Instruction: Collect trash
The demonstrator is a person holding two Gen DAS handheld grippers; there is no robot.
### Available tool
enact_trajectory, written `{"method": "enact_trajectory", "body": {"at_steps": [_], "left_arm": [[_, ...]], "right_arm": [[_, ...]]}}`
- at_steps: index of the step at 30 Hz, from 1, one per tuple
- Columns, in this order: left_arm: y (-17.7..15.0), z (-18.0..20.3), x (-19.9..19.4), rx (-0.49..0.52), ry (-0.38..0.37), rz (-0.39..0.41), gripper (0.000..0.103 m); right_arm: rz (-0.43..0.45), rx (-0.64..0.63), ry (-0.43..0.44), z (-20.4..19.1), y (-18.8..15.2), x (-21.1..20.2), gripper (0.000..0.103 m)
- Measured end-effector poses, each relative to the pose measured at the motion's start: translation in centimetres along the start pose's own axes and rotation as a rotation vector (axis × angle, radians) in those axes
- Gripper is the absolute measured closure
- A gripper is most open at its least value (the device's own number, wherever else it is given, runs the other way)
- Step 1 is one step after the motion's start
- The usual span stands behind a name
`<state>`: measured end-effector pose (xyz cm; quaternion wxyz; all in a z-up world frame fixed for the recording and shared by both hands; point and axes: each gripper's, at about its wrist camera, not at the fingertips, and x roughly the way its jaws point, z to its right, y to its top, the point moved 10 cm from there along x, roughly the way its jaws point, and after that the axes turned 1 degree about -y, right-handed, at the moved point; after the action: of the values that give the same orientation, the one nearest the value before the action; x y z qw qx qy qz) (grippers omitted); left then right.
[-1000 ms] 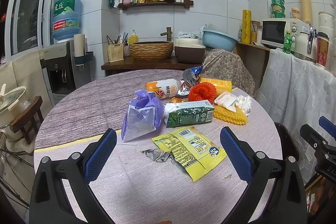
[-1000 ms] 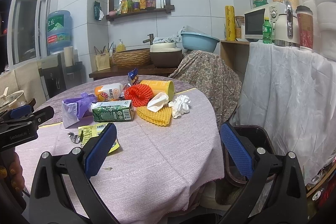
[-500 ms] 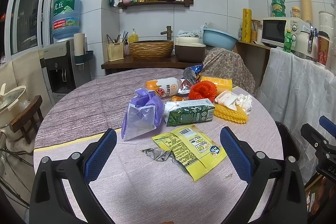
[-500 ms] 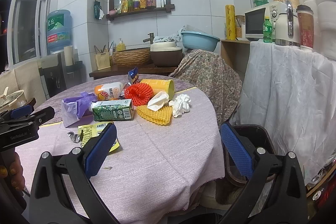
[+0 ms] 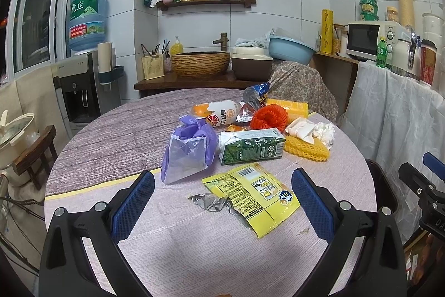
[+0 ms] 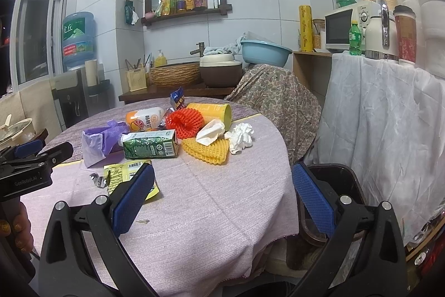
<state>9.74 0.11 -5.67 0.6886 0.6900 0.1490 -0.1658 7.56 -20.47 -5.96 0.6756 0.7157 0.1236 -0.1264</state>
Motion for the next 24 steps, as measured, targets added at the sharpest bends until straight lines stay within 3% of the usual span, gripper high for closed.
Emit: {"method": "enact_trajectory", "body": {"at_steps": [24], "left_arm": [[-0.20,-0.33,0.37,0.001,0.003,-0.024,0.005]], "right_arm": [[-0.007,0.000,-0.003,0.17,-0.27,0.16,0.005]]}}
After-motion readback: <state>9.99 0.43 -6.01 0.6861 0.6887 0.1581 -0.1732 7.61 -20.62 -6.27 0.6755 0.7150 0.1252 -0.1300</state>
